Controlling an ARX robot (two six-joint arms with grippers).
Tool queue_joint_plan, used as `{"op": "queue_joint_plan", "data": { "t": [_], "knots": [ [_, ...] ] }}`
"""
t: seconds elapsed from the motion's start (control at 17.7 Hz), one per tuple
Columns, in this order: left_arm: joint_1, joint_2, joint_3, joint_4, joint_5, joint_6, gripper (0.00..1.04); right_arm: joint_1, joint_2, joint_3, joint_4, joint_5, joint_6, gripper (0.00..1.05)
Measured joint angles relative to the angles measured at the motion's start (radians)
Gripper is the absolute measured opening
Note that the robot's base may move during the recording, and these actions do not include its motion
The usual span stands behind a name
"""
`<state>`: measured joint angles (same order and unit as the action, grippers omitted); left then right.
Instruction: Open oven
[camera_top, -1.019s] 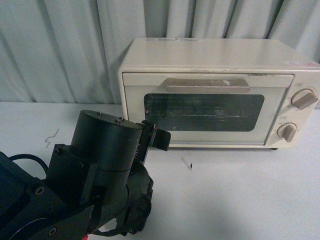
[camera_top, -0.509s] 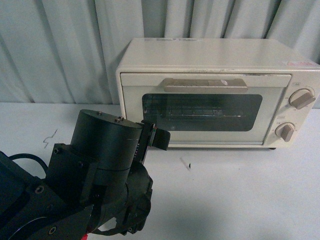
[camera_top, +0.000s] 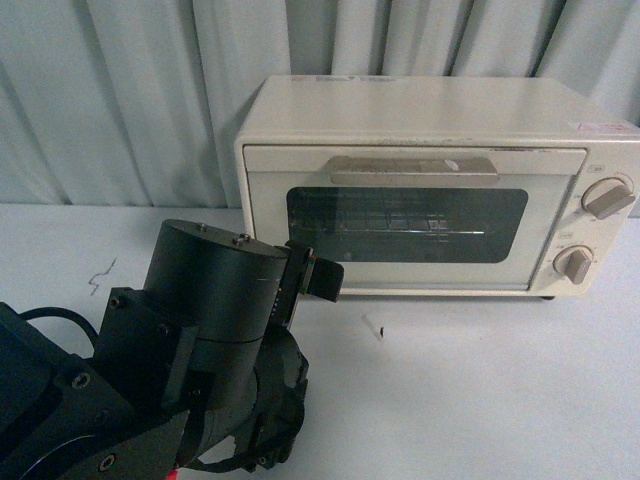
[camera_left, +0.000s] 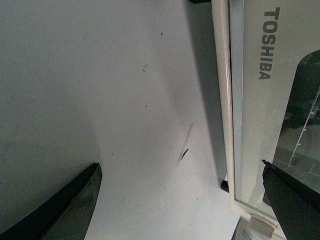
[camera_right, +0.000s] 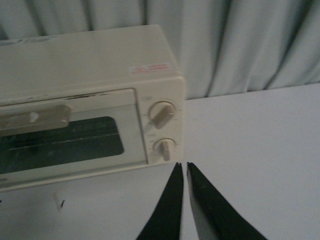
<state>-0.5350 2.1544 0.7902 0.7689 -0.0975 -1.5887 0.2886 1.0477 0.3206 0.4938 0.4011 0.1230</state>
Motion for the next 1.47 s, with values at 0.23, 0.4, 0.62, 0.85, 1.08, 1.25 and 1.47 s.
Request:
{"op": "queue_joint_plan", "data": {
  "t": [0.23, 0.4, 0.62, 0.85, 1.08, 1.25, 1.47],
  "knots": [
    [0.000, 0.000, 0.000, 0.000, 0.000, 0.000, 0.98, 0.136, 0.306, 0.156, 0.131, 0.026, -0.058, 0.02],
    [0.000, 0.000, 0.000, 0.000, 0.000, 0.000, 0.98, 0.129, 0.557, 0.334, 0.177, 0.013, -0.101, 0.02],
    [0.000, 0.000, 0.000, 0.000, 0.000, 0.000, 0.98, 0.172, 0.669, 0.462, 0.181, -0.014, -0.121, 0.02],
    [0.000, 0.000, 0.000, 0.000, 0.000, 0.000, 0.98, 0.183, 0.748, 0.533, 0.165, -0.017, -0.128, 0.02],
    [0.000, 0.000, 0.000, 0.001, 0.000, 0.000, 0.98, 0.183, 0.771, 0.547, 0.166, -0.016, -0.127, 0.02],
    [0.000, 0.000, 0.000, 0.001, 0.000, 0.000, 0.98, 0.182, 0.787, 0.557, 0.166, -0.024, -0.127, 0.02],
    [0.000, 0.000, 0.000, 0.001, 0.000, 0.000, 0.98, 0.177, 0.807, 0.569, 0.167, -0.027, -0.127, 0.02]
  ]
}}
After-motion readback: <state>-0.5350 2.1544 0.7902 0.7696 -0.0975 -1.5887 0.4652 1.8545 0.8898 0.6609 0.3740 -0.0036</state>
